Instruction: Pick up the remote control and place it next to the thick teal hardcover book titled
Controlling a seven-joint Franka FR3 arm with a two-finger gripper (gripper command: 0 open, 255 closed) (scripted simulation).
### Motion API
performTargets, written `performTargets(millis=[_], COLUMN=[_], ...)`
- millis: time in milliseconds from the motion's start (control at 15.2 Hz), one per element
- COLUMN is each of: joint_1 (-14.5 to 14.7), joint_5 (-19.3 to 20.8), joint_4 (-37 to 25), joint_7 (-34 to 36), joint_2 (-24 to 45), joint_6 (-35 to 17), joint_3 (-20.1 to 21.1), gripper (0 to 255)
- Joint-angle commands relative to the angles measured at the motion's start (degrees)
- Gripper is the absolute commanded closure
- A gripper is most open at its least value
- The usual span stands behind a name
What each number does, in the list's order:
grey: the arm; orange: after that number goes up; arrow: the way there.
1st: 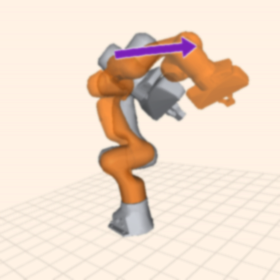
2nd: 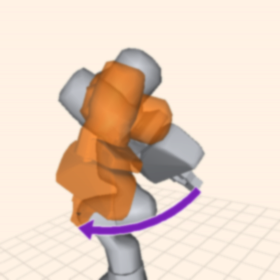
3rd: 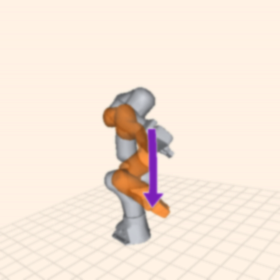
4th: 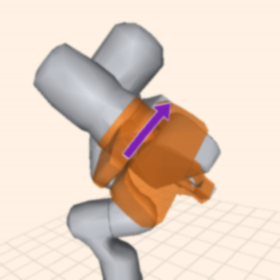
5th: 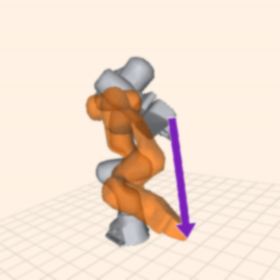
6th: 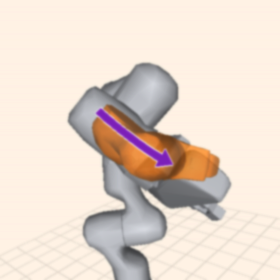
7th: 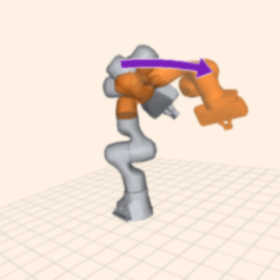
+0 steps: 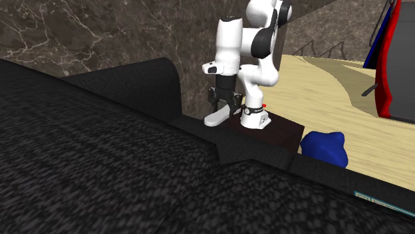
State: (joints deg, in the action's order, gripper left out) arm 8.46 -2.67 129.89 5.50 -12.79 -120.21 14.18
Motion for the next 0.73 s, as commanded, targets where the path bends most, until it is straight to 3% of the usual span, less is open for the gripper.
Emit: performTargets(millis=[0,660], joint_1=[1.0,6.6], joint_5=[-0.3,0.1], joint_4=[-0.4,-5.1], joint_7=[2.5,17.7], joint_2=[-0.1,3.8], joint_6=[0.5,1.3], joint_3=[1.5,10.8], gripper=[255,255])
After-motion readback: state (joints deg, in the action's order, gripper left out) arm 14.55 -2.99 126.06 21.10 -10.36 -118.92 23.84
